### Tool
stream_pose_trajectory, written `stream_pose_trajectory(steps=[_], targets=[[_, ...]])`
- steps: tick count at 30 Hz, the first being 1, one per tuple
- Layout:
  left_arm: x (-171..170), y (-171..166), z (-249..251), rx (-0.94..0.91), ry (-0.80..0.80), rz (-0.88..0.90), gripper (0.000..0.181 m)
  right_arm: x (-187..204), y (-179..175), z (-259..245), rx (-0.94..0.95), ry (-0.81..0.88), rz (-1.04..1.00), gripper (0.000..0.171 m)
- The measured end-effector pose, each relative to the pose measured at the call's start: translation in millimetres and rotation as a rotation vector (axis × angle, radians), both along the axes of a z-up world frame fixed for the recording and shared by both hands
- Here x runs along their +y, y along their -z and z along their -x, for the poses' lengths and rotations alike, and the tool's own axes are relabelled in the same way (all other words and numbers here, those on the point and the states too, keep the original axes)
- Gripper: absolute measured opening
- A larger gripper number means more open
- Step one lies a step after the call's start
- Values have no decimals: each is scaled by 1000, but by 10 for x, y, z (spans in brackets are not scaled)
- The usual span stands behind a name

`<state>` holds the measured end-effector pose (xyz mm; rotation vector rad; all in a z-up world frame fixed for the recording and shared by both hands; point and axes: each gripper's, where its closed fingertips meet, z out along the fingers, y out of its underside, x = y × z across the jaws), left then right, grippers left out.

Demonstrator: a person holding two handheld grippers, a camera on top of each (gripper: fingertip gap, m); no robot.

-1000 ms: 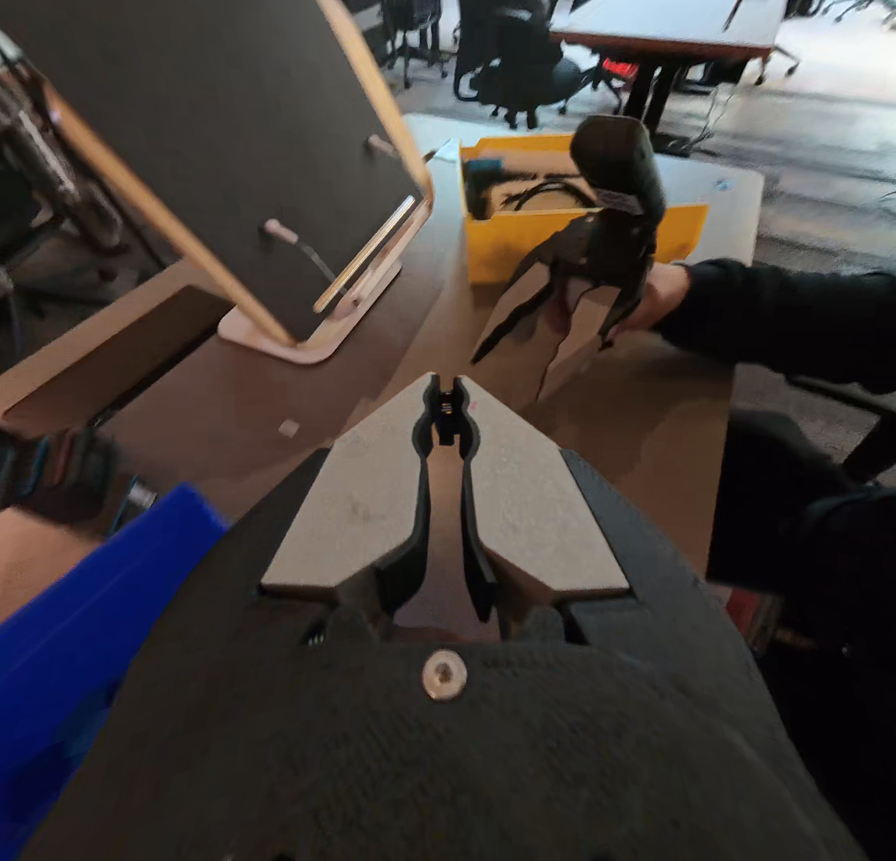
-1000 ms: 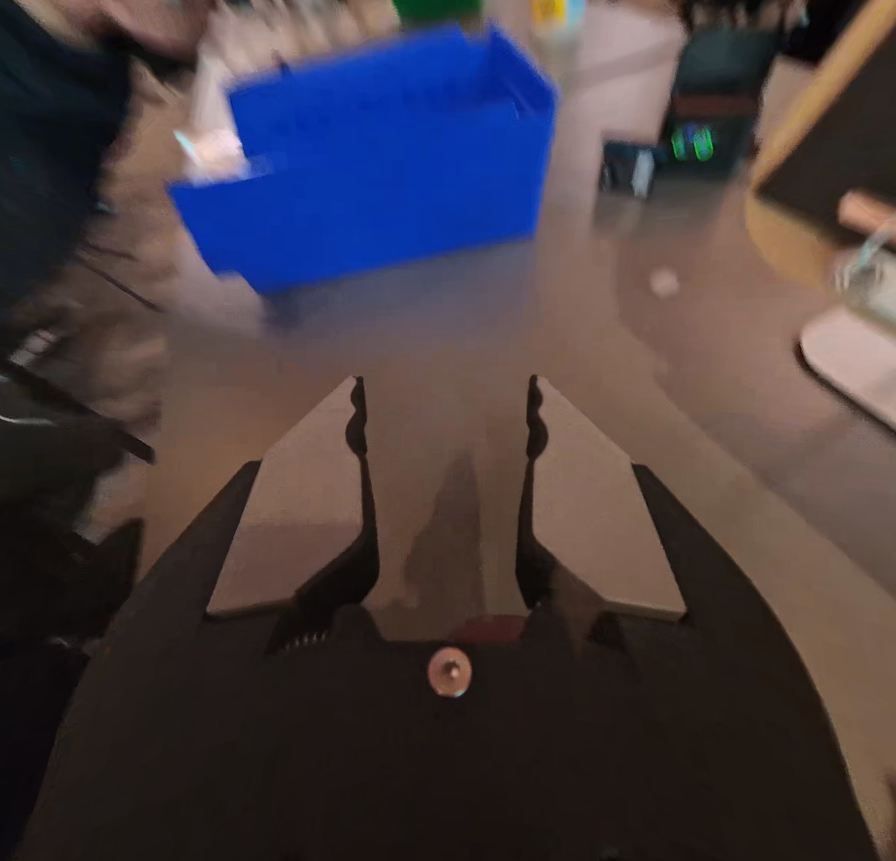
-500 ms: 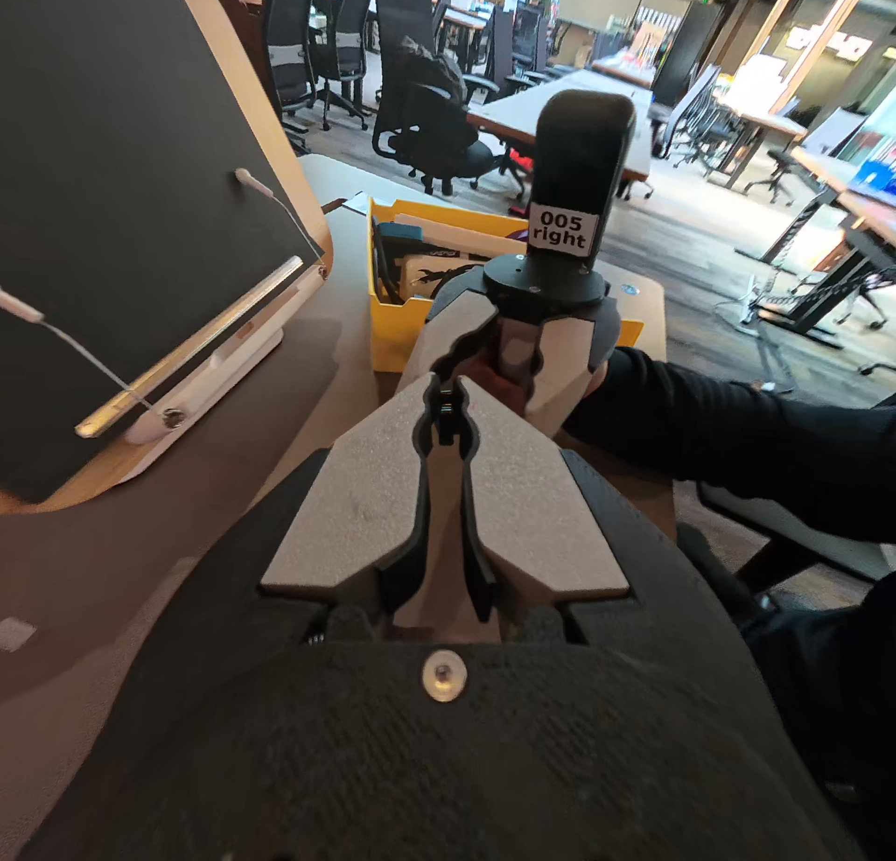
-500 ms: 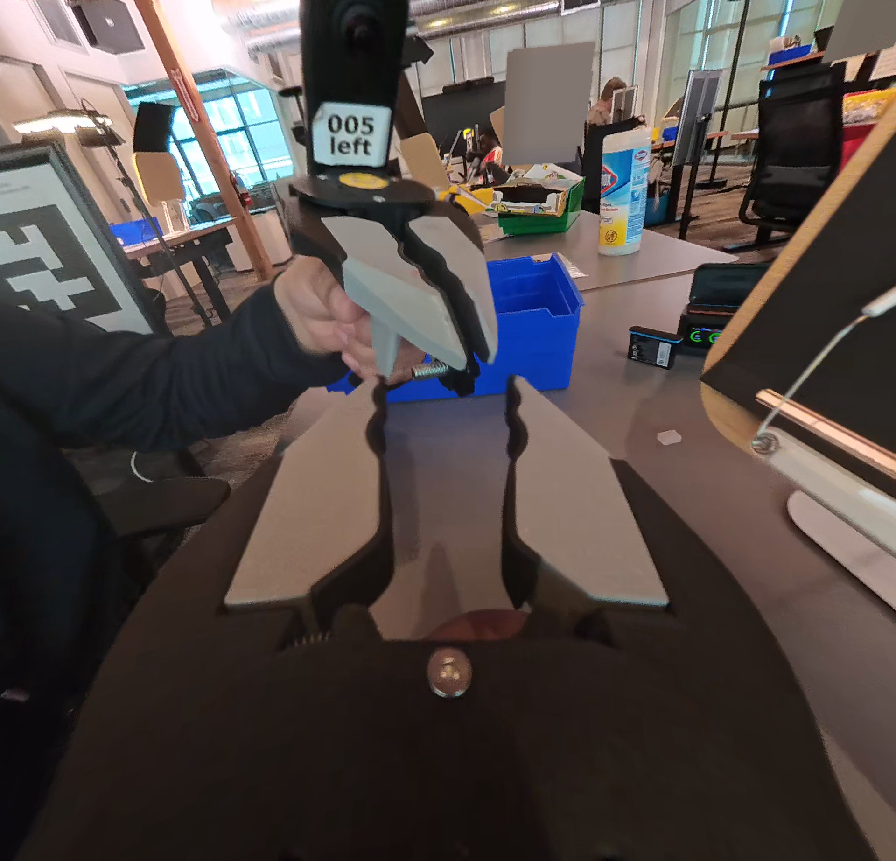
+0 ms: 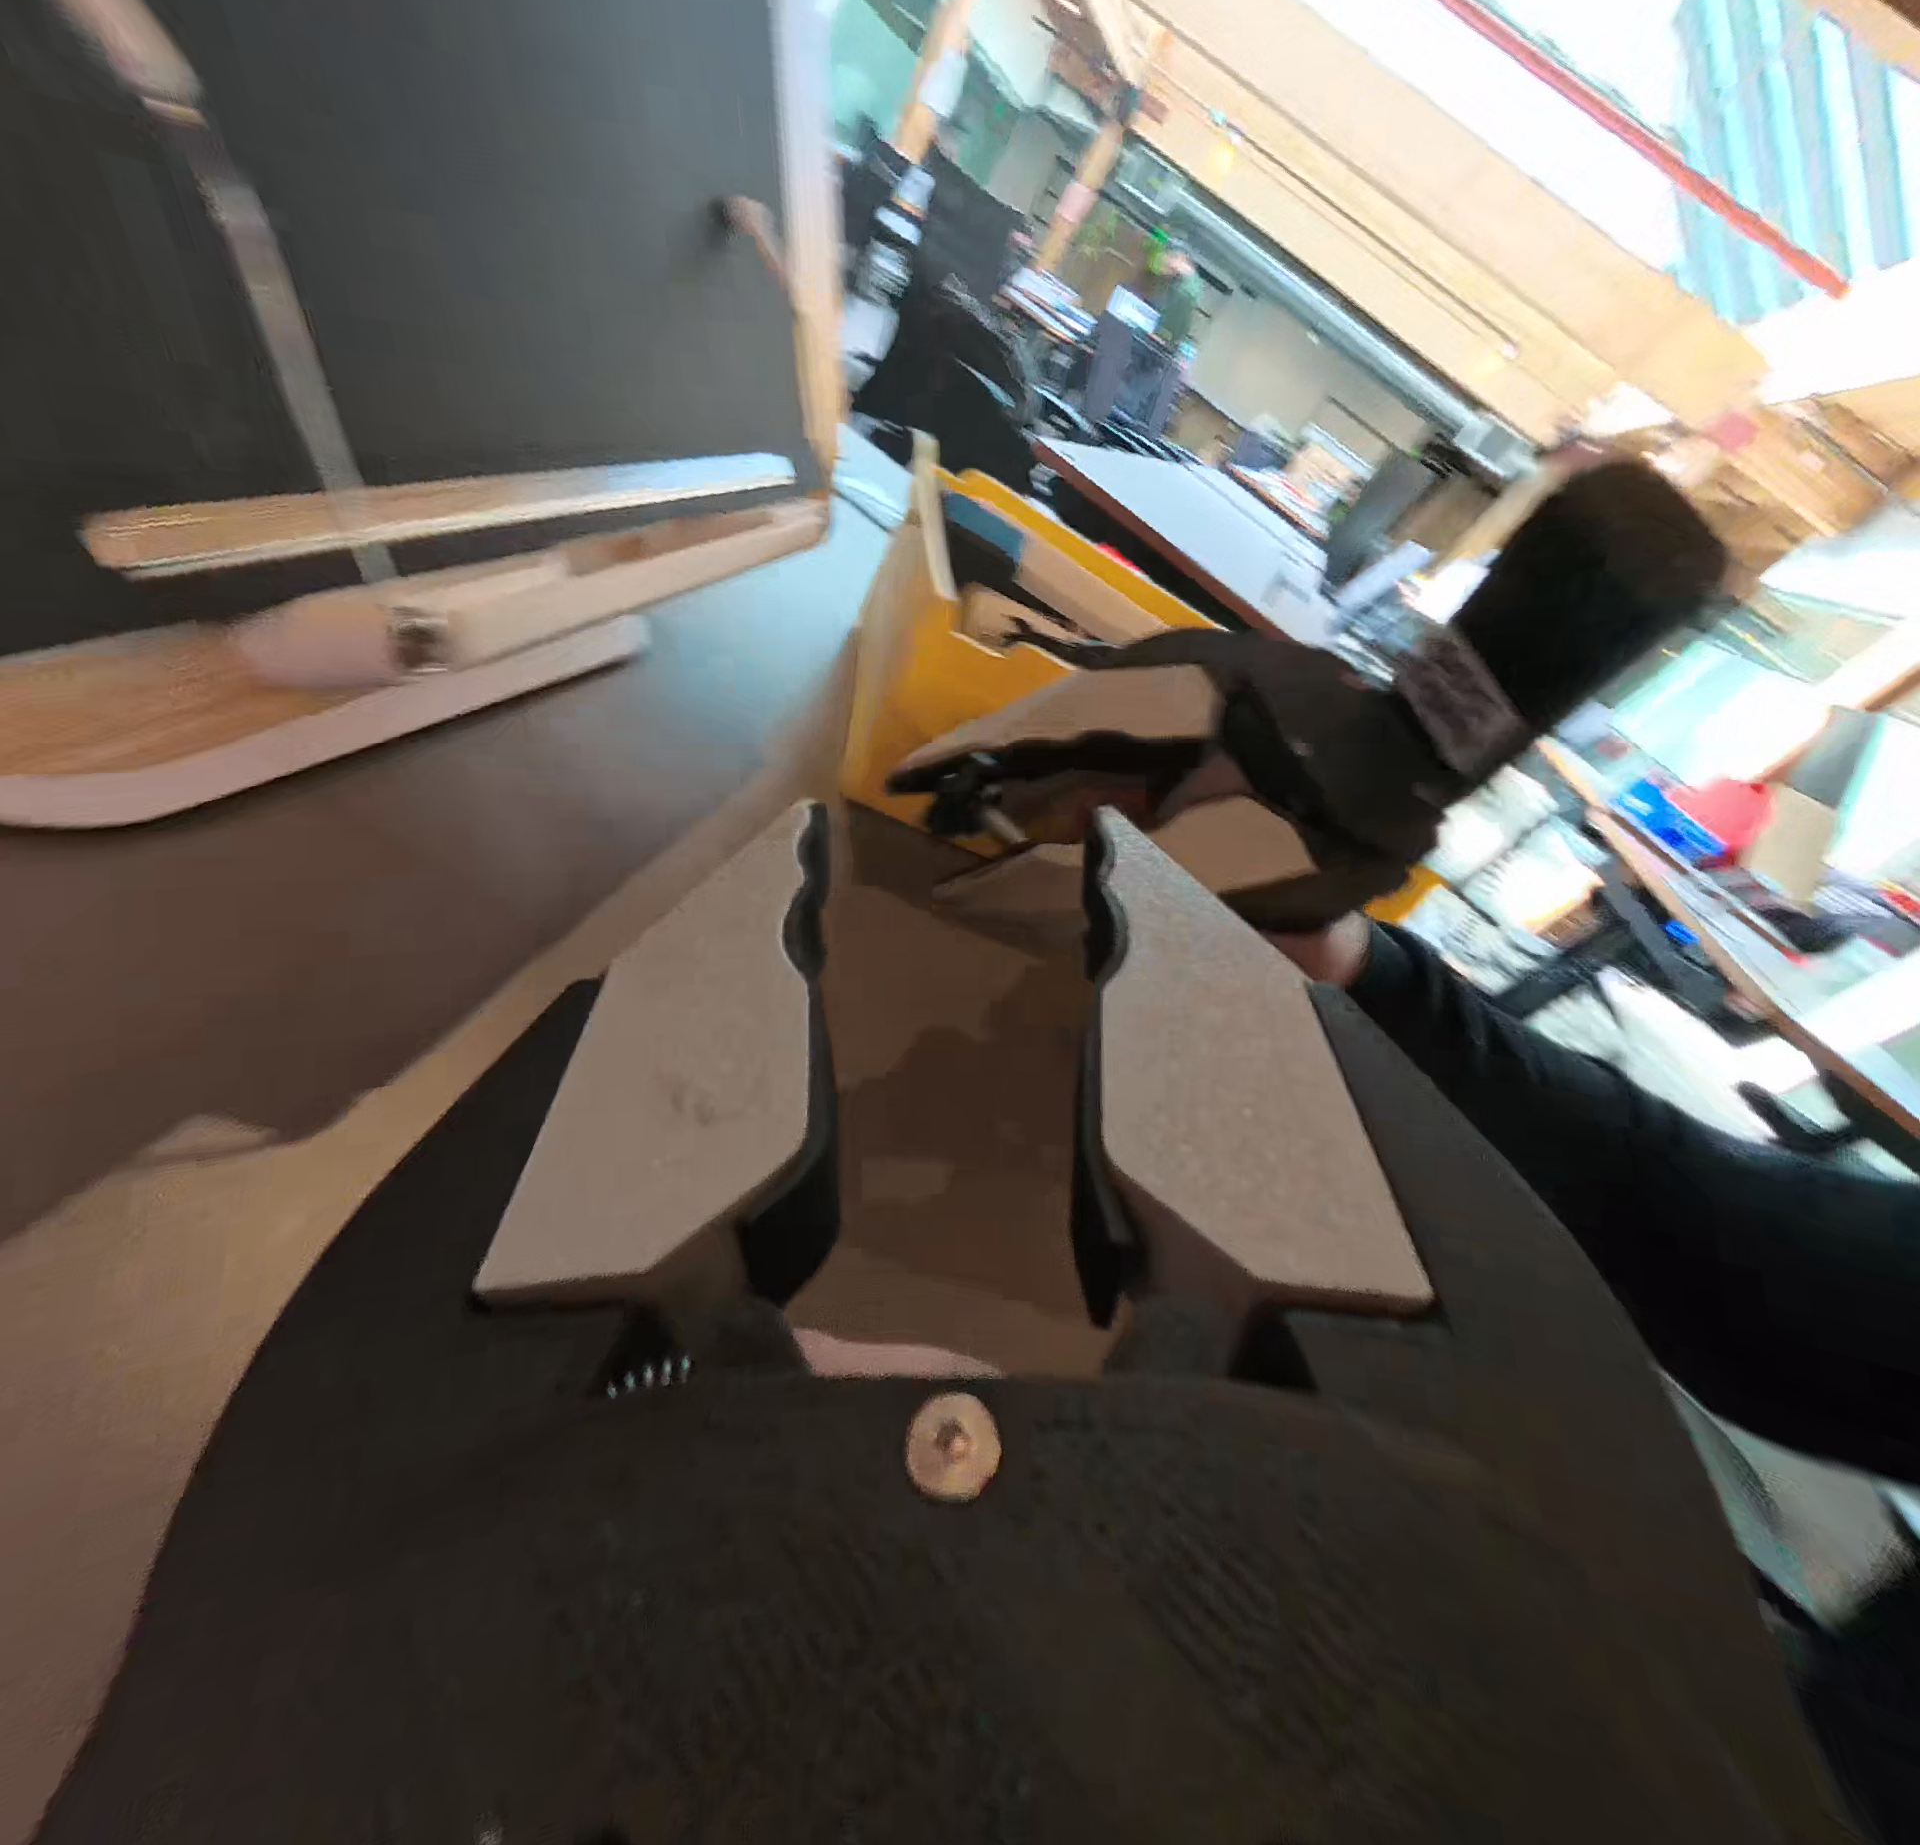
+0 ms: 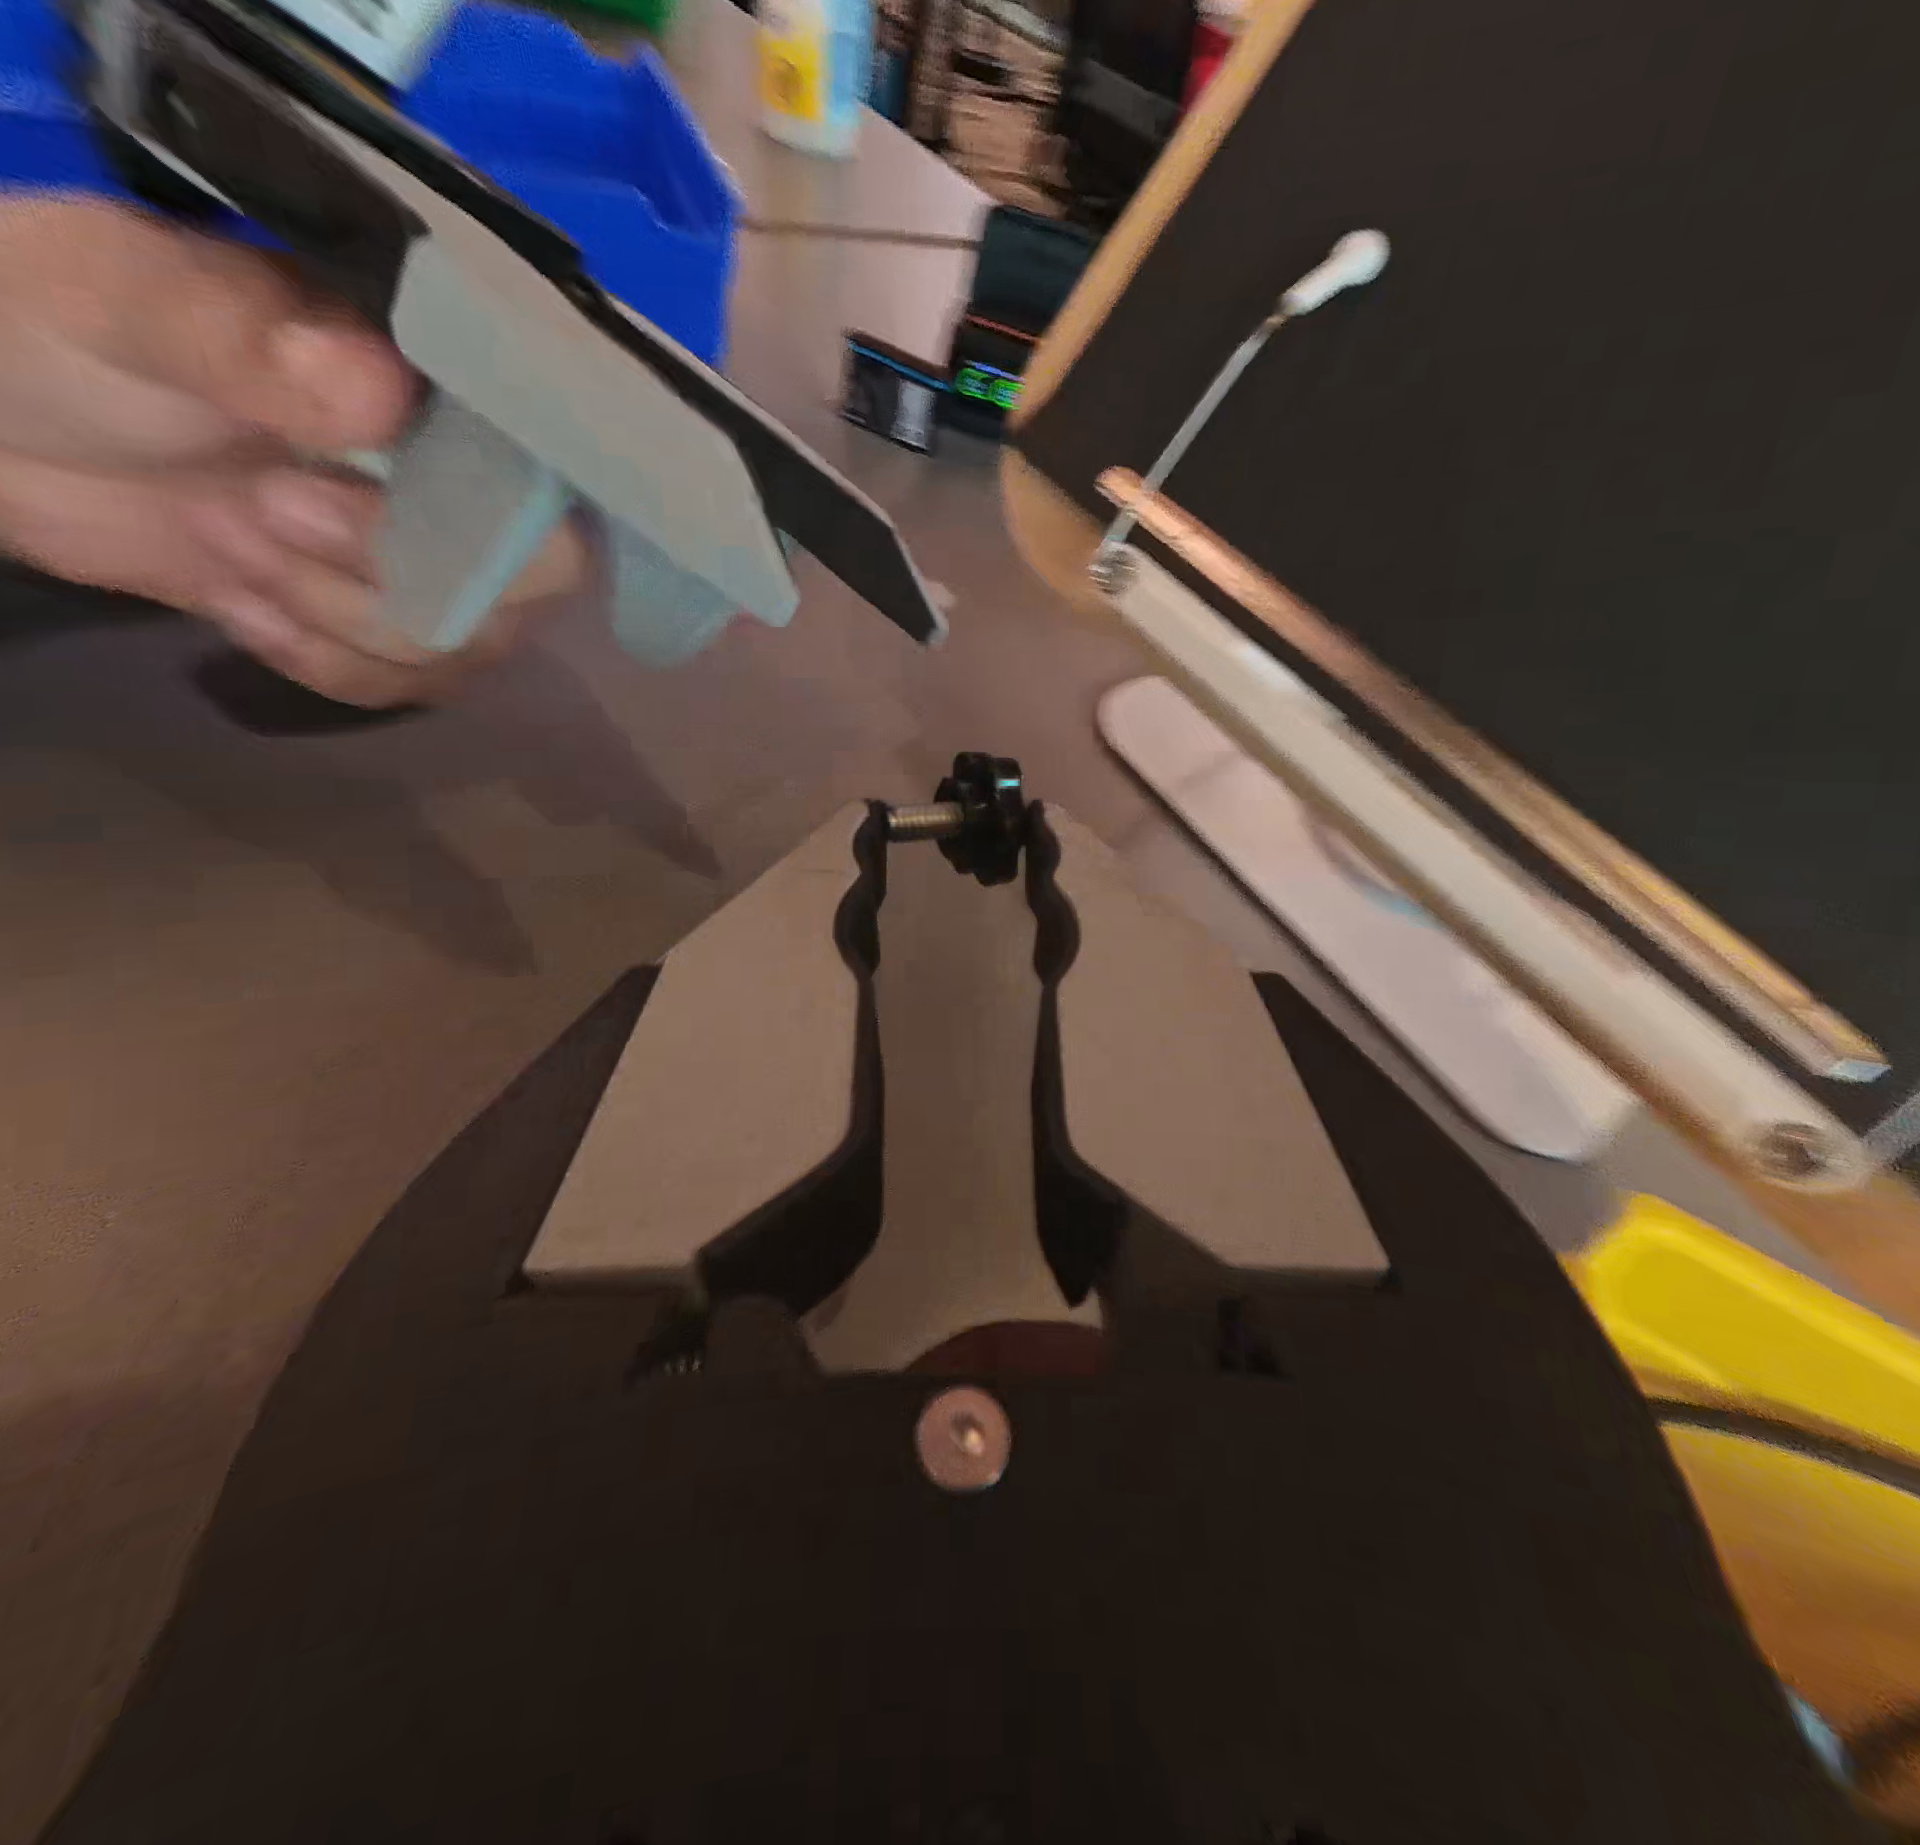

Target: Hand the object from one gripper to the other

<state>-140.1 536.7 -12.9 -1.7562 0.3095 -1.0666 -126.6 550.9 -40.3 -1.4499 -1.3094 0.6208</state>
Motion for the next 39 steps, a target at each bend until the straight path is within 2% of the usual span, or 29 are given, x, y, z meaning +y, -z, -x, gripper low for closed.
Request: stream_pose_trajectory(steps=[3,6,10,14,16,20,24,30,35,39], targets=[[179,156,185,95,-140,-28,46,213,71,-69,-67,154,-208,22],[244,265,238,171,-190,-35,49,350,110,-120,-82,254,-309,22],[329,331,349,295,-279,-101,46,552,170,-195,-146,376,-409,23],[367,509,426,462,-306,-108,48,624,254,-188,-203,416,-432,23],[376,500,447,463,-320,-110,48,657,253,-206,-222,440,-462,23],[326,391,400,343,-271,-86,52,692,189,-174,-241,455,-547,23],[269,312,345,318,-204,-128,54,648,14,-53,-253,431,-765,23],[-18,233,78,302,57,-272,53,343,-237,118,-234,353,-1107,23],[-220,171,-31,329,164,-382,53,114,-334,163,-144,243,-1147,22],[-248,183,-105,416,158,-433,55,-95,-339,239,-103,149,-1174,22]])
